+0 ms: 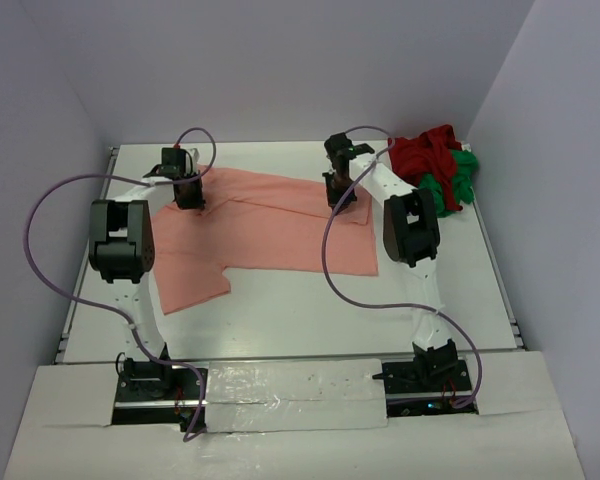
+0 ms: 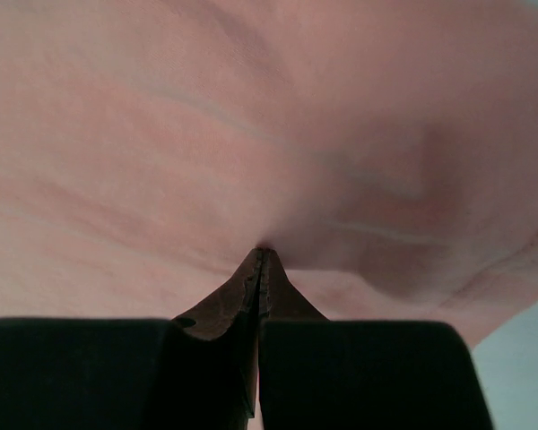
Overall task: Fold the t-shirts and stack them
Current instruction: Fold the tshirt
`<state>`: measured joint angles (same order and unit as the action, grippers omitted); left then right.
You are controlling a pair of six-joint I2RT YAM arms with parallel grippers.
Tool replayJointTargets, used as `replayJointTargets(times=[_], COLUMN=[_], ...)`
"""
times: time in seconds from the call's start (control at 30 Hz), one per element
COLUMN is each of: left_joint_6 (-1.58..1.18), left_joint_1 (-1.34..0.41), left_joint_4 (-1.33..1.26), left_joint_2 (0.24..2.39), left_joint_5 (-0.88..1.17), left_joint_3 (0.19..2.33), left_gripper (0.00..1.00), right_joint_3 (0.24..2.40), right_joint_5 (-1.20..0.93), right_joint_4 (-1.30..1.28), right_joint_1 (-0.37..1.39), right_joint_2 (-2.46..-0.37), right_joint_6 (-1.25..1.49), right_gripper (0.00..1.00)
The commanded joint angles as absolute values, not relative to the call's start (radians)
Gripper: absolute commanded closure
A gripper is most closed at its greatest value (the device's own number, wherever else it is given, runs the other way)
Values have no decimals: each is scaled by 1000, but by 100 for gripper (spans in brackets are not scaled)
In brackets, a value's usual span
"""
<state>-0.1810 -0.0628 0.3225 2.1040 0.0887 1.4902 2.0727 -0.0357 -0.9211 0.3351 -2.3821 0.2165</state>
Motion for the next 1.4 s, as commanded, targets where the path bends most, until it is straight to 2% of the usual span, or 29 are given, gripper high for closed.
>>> replayJointTargets(times=[0.0, 0.23, 0.5, 0.63, 1.13, 1.37], left_joint_6=[-198, -207, -209, -209, -253, -271], left_joint_1=[-64, -64, -61, -61, -75, -77], left_joint_4=[353, 374, 365, 353, 502, 515], left_joint_2=[2138, 2198, 2212, 2215, 2437, 2485], left_joint_5=[117, 143, 166, 146, 153, 143], left_joint_3=[1552, 1575, 1575, 1583, 1930, 2032], left_gripper=[100, 100, 100, 100, 100, 100], right_joint_3=[2100, 2077, 1931, 1991, 2469, 2470], right_joint_5=[-55, -68, -23, -2, 40, 43], right_joint_4=[-946, -940, -732, -730, -911, -850], right_joint_1=[337, 339, 351, 356, 348, 333], right_joint_2=[-2398, -2434, -2350, -2378, -2661, -2651], right_joint_6=[226, 230, 232, 225, 256, 282], right_gripper=[100, 100, 100, 100, 100, 100])
